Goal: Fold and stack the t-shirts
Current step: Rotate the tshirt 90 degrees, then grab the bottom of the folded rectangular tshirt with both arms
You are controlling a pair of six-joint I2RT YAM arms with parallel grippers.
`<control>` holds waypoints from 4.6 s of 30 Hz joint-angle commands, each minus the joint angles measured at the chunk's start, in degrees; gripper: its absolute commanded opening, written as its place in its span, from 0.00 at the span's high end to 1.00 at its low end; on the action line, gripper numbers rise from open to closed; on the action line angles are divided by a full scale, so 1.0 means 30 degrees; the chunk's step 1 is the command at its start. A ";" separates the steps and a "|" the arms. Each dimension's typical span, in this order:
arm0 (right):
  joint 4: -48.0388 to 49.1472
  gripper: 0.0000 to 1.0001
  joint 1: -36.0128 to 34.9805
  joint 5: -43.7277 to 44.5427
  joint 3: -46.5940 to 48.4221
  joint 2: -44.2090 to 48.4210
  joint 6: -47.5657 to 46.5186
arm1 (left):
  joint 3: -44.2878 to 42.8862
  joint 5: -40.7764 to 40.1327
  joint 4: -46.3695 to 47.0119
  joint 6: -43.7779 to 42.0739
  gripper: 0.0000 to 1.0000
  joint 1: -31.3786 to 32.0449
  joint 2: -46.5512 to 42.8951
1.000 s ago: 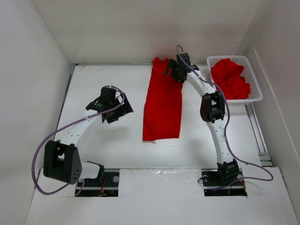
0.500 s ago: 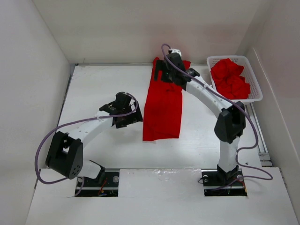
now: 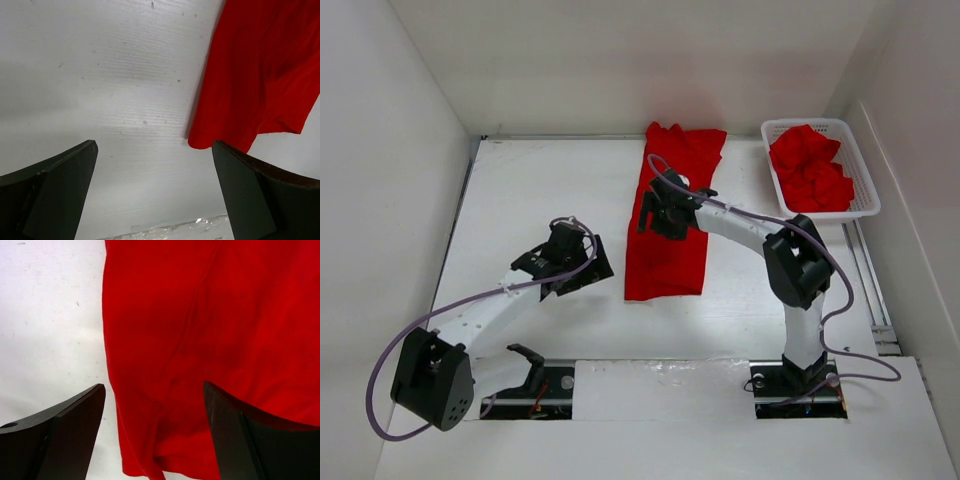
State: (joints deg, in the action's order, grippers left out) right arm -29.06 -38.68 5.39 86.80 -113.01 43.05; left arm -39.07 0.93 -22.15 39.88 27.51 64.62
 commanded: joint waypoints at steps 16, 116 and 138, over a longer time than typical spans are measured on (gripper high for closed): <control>0.2421 0.33 0.1349 -0.1444 0.1737 -0.2261 0.0243 | -0.0043 -0.0015 0.0353 0.0272 0.00 -0.0058 -0.0651; 0.1397 0.87 -0.0292 0.0636 -1.1855 0.7290 0.5280 | -0.0777 -0.0605 0.5716 0.0242 0.92 0.5362 0.7437; -0.3642 1.00 -0.6268 -0.0074 -1.5871 1.5551 1.1434 | -0.1999 0.1653 0.0790 0.2442 1.00 0.9024 0.3005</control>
State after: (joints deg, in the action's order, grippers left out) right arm -38.85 -57.10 2.79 36.75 -67.68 76.16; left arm -40.93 4.91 -19.75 48.66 54.74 73.54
